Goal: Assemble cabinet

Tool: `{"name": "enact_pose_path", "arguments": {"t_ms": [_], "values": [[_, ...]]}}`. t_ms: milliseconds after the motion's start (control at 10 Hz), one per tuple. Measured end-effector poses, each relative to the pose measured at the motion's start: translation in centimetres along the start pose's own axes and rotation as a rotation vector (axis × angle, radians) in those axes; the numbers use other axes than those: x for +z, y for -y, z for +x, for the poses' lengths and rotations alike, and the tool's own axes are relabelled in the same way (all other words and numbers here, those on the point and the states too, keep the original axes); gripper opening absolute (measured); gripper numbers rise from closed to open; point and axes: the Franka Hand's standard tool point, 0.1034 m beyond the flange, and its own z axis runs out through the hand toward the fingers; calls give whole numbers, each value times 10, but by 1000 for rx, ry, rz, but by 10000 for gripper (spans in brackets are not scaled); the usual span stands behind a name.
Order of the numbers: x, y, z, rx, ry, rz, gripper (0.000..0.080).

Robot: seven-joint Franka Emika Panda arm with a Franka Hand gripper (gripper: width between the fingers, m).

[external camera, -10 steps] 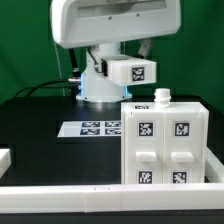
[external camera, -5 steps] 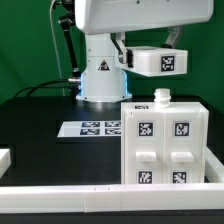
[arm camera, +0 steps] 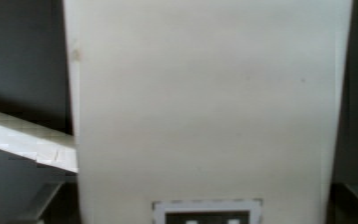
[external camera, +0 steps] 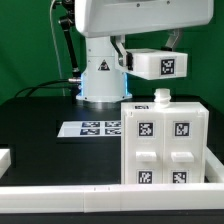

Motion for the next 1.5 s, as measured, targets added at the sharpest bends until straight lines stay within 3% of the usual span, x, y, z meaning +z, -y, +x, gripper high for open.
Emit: {"name": "enact_pose_path", "arguments": {"t_ms": [300,800,1500], "values": [[7,1,16,6,-1,1,560],[14,7,24,-4,-4,-1,560],[24,4,32,-29,-12,-4,560]]}}
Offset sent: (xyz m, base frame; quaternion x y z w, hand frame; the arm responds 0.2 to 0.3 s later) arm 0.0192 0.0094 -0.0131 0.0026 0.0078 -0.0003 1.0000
